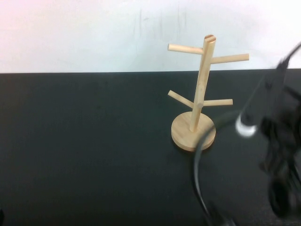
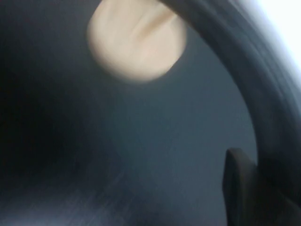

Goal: Take out the headphones from the headphone stand
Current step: Place the headphones on the table

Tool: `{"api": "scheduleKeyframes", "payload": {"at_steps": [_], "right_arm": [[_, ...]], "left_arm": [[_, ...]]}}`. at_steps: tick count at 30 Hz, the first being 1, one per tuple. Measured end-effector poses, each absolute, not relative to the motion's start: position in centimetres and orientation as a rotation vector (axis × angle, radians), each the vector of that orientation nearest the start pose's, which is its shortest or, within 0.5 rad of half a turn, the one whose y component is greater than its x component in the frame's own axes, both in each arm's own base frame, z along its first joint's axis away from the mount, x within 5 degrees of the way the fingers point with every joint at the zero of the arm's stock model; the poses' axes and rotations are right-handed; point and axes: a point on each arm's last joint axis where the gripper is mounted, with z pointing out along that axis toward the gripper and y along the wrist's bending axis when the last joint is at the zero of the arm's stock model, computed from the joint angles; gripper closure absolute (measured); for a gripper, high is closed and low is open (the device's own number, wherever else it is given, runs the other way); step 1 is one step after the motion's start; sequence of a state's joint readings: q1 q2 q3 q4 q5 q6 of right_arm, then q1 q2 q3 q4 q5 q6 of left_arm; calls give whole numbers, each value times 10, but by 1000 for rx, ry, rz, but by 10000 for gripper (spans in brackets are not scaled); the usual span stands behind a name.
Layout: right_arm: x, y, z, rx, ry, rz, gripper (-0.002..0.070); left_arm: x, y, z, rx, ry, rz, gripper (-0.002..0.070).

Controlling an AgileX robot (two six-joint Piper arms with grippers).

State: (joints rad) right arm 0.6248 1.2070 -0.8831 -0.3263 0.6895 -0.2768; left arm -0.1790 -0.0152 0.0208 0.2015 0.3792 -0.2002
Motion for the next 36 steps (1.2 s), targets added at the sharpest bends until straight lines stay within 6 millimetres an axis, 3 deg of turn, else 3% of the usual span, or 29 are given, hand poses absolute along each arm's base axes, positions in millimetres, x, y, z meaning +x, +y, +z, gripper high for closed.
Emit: {"api": "scheduleKeyframes", "payload": {"at_steps": [3,6,9,12,18,23,26,33,36], "right_arm": [[211,112,274,-1207,2355,-165,676],[230,89,255,-993,2564,-86,676],[255,58,240,-757,2644,-72,676],[274,39,228,-670,2718,-100,676],[313,30,206,-597,2788,-152,676],[334,29,186,-652,2821,-203,671],[342,29,178,-647,2816,-207,603],[346,30,190,-550,2816,-196,248],[342,33,207,-502,2798,-131,281]], "left_arm": [[52,-3,174,103,1858,-64,672],[52,-3,174,103,1858,-64,672],[52,-3,174,103,1858,-64,672],[52,-3,174,103,1858,-64,672],[52,-3,174,103,1858,-64,672],[52,-3,174,103,1858,-64,672],[52,-3,174,103,1858,-64,672],[52,-3,174,103,1858,-64,672],[52,-3,174,103,1858,-64,672]]}}
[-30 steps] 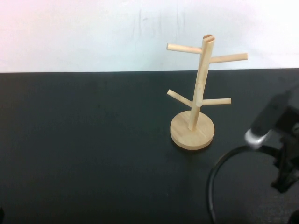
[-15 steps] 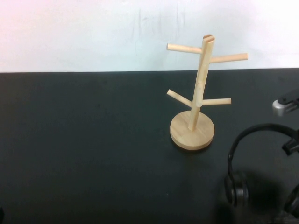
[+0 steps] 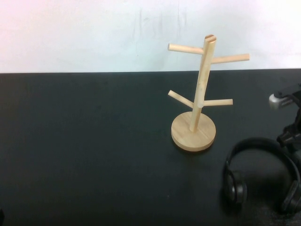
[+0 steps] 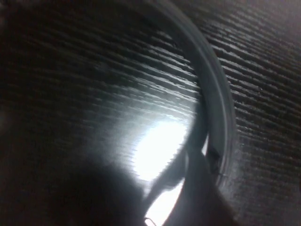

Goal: Take out the headphones from the headphone stand
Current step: Place the headphones on the table

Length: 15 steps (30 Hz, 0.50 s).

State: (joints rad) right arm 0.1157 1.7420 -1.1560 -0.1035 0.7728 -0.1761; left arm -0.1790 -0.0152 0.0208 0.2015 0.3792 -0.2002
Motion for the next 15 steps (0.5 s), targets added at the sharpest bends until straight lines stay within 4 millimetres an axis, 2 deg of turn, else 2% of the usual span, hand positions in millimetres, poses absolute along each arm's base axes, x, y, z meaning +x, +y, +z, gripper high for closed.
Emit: {"api": "scheduleKeyframes", "payload": {"at_steps": [2,7,11,15], "right_arm": [[337,35,221,-479,2773,-88,367],[317,35,265,-394,2690,-43,670],[292,32,308,-312,2567,-29,681],[258,30,352,-218,2418,31,681]], "left_arm": [[52,-3,174,103,1858,-64,672],[52,-3,174,103,1858,-64,672],[52,-3,174,103,1858,-64,672],[52,-3,174,103,1858,-64,672]]}}
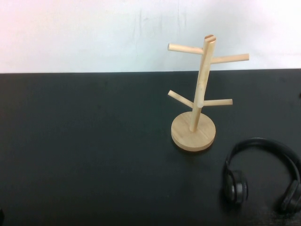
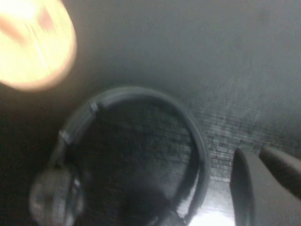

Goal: Take out the headphones from the headphone stand

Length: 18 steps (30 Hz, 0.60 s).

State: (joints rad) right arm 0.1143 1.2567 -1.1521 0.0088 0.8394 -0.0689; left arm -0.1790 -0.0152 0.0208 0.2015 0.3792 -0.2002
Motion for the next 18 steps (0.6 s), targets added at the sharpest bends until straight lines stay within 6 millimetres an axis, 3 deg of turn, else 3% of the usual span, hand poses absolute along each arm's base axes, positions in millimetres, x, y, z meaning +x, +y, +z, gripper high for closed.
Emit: {"api": "scheduleKeyframes", "payload": {"at_steps": [4,7,12,18], "right_arm": [[220,30,386,-173,2278,119,681],[189,29,396,-158,2200,158,681],[142,25,385,-139,2096,194,681],[91,17,352,-110,1883,187,681]], "left_arm": [[52,-3,174,103,1858,-64,672],[52,-3,174,103,1858,-64,672],[52,-3,174,103,1858,-64,672],[52,-3,174,103,1858,-64,672]]}}
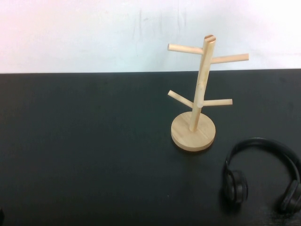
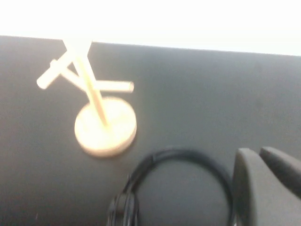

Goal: Take out the headphones from the headphone stand

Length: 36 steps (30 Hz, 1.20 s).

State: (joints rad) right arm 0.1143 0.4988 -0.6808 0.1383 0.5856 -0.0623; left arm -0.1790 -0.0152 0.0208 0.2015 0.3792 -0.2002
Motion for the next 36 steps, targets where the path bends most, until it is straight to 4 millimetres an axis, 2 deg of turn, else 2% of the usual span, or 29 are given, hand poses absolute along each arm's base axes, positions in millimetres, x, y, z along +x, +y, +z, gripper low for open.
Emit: {"api": "scheduleKeyframes", "payload": {"at_steps": [4,7,12,26,29,32,36], "right_arm": [[82,13,328,-78,1681,163,682],[82,11,319,-57,1572,155,682],[82,12,312,-41,1591,177,682],[83,12,310,-43,1591,172,682],[81,11,301,-45,1604,168,682],[68,7,290,-61,1564,88,682],[58,1,265,-48,1555,-27,682]], "left_arm": [[52,-3,174,103,1858,-64,672],[52,-3,174,103,1858,-64,673],[52,-3,174,103,1858,-64,672],[52,-3,174,103,1858,-64,672],[52,-3,174,103,1858,-64,672],[52,-3,174,103,1858,-64,672],[52,-3,174,103,1858,-64,672]]}}
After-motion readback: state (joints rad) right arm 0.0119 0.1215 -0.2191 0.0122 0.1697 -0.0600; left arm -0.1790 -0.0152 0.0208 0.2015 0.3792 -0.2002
